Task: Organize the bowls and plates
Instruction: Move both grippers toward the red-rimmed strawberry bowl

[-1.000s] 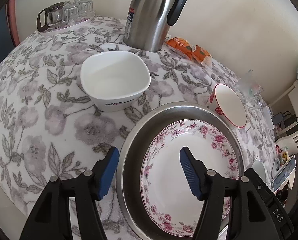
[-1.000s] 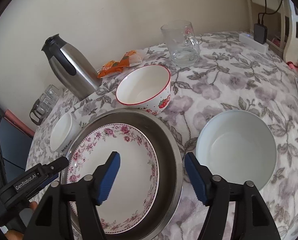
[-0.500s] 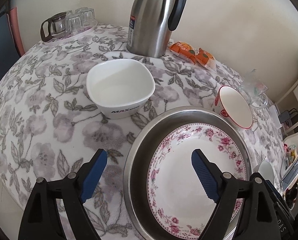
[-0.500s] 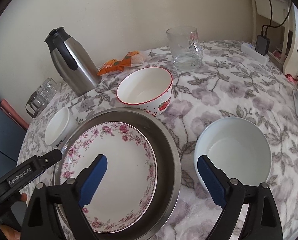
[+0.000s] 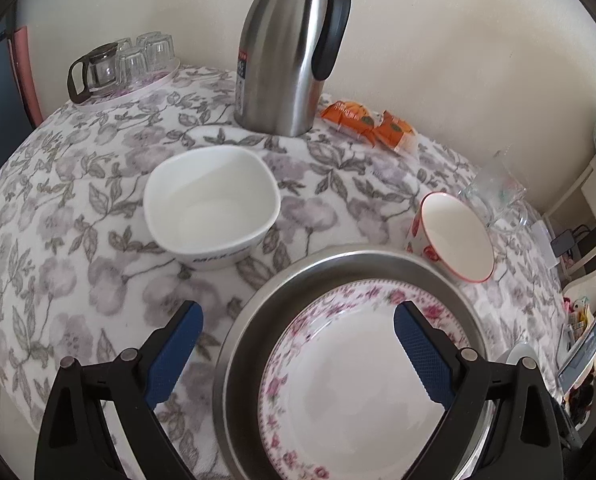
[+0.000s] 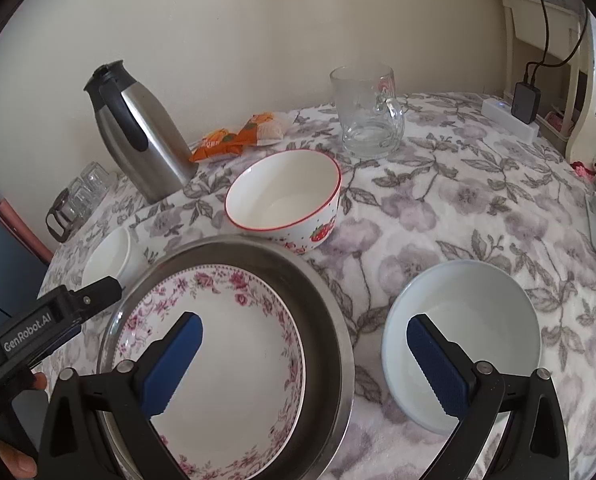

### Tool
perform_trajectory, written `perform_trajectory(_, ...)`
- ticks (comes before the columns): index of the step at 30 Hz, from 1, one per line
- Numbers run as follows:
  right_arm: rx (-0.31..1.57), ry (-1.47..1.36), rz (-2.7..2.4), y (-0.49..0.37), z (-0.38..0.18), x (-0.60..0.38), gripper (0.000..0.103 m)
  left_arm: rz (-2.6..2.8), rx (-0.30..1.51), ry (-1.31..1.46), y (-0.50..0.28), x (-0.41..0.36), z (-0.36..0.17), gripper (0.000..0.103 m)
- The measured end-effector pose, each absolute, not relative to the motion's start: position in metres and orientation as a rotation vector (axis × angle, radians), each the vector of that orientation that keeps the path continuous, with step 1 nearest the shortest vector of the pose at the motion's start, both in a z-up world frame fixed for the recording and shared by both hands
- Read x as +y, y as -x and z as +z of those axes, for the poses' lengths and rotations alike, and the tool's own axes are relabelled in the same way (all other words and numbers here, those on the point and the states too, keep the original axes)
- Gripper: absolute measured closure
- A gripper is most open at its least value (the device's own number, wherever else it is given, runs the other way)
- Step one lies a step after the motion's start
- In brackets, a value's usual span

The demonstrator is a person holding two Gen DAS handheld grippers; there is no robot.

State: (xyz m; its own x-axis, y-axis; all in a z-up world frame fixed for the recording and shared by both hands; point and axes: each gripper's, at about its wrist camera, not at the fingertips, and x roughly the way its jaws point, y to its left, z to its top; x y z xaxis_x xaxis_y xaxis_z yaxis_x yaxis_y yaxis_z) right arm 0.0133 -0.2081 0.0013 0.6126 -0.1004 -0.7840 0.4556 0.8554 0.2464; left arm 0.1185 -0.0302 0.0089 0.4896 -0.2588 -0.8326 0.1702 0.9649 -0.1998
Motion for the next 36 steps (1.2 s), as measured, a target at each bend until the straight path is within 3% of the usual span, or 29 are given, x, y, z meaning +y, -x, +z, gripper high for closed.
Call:
perform_trajectory(15, 0.758, -0.473, -0.382, -0.026, 0.009, -0.239, 0.000, -0.287, 0.837, 0.039, -0.137, -0.056, 0.029, 0.006)
perform_trajectory(26, 0.690, -0.516, -0.448, -0.034, 0.009, -0.260, 0.000, -0.399, 0.812, 0.055, -0.147, -0.083, 0.025, 0.006)
perform_trajectory(36, 0.773, -0.557, -0.463, -0.060, -0.005, -0.275, 0.001, -0.452, 0.961, -0.015, -0.174, -0.122, 0.010, 0.006)
